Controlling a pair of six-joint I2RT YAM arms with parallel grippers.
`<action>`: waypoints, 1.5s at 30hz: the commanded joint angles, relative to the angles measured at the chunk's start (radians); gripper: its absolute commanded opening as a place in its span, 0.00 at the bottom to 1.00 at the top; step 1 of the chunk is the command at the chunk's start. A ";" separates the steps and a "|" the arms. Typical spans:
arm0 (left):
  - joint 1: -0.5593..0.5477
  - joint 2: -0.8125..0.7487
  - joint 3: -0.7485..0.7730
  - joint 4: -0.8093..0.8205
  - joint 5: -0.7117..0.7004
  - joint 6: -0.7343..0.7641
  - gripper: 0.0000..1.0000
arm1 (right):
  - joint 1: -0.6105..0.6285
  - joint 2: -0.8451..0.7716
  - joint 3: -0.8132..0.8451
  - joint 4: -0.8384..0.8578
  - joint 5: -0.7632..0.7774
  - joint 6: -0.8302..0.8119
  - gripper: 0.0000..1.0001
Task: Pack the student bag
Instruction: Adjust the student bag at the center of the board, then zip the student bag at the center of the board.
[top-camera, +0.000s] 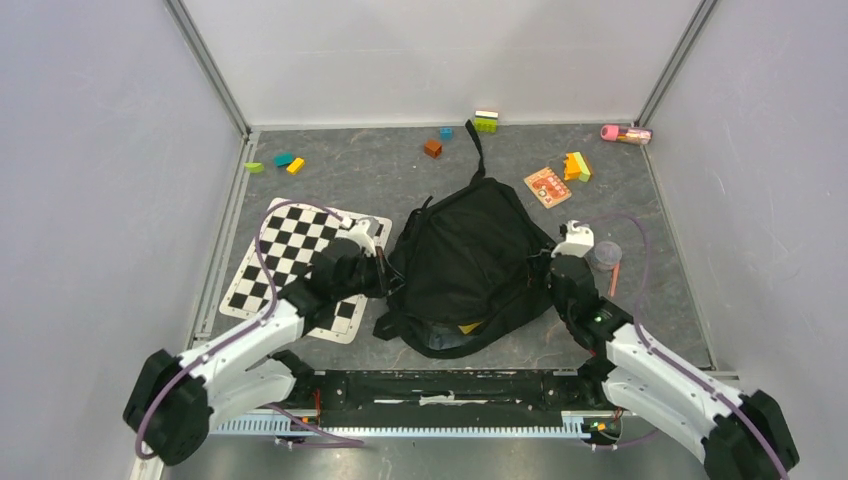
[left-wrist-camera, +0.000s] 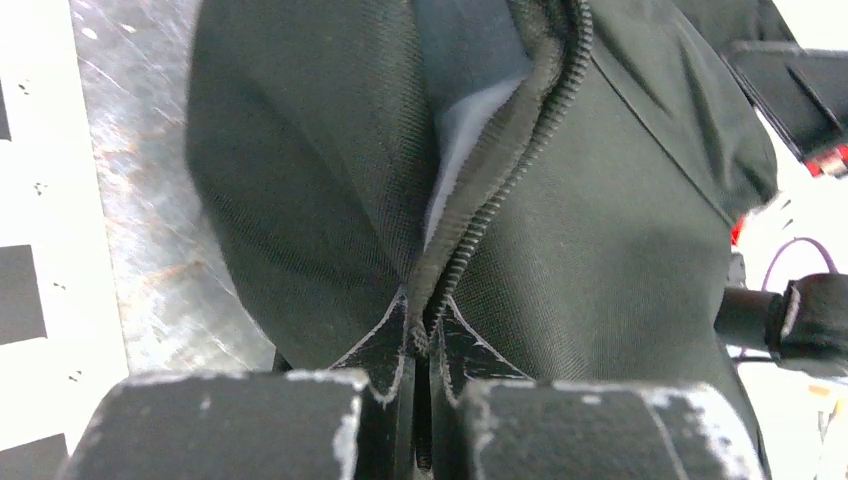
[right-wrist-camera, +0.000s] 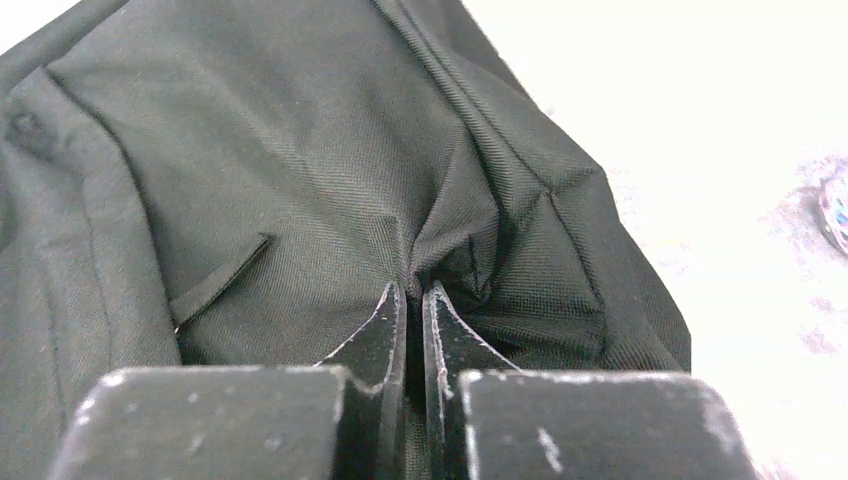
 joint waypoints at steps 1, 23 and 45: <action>-0.101 -0.136 -0.037 -0.027 -0.008 -0.097 0.02 | 0.012 0.170 0.063 0.197 -0.081 -0.106 0.01; -0.321 -0.257 0.046 -0.181 -0.162 -0.206 0.99 | 0.011 0.486 0.478 0.189 -0.221 -0.491 0.57; 0.366 0.064 0.606 -0.666 -0.072 0.220 1.00 | 0.283 0.658 0.809 0.096 -0.452 -0.556 0.75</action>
